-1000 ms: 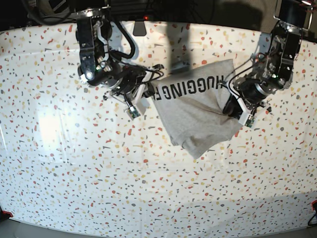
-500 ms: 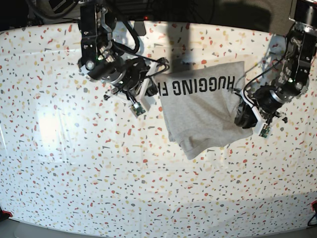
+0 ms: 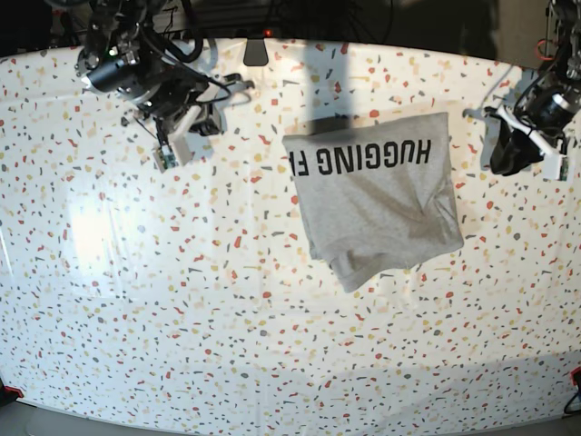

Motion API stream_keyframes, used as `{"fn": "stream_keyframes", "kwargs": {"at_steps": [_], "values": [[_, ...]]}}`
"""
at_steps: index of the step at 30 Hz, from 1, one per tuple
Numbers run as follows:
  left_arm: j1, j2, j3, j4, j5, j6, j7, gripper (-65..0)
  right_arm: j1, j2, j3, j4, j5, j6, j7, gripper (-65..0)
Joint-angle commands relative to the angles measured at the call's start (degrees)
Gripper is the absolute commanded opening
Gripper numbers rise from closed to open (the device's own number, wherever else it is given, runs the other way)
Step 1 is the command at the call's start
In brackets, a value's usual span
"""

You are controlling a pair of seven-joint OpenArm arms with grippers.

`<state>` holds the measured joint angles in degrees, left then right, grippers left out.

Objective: Fold the T-shirt properly

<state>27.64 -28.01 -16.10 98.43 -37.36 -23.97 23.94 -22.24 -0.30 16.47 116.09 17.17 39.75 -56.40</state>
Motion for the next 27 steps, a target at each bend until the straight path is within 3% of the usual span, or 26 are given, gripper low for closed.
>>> {"fn": "stream_keyframes", "kwargs": {"at_steps": [1, 7, 13, 20, 24, 27], "values": [[1.4, -1.0, -1.2, 1.0, -0.9, -1.0, -1.4, -55.6, -1.4, 0.1, 1.1, 1.9, 1.1, 0.3, 0.9, -65.0], [11.6, 0.5, -6.2, 1.0, -1.3, -3.6, -1.6, -55.6, -11.1, 0.1, 7.6, 6.9, 8.1, 0.3, 0.7, -65.0], [20.4, 6.1, -12.9, 1.0, -1.0, -10.8, -1.5, -55.6, -21.9, -0.5, 12.2, 8.7, 13.4, 0.3, 0.6, -65.0], [27.7, 11.8, -15.5, 0.7, 5.2, -15.8, -1.5, -55.5, -31.1, -2.5, 12.8, 8.3, 13.0, 0.3, 2.5, -65.0], [28.9, 12.9, -13.6, -2.7, 8.0, -16.0, -1.6, -55.5, -31.9, -3.0, 12.8, 4.5, 12.3, 0.3, 3.0, -65.0], [28.3, 12.9, -10.9, -8.6, 8.8, -16.0, -3.7, -55.6, -31.8, -2.8, 12.8, -2.2, 7.3, 0.3, 7.8, -65.0]]}}
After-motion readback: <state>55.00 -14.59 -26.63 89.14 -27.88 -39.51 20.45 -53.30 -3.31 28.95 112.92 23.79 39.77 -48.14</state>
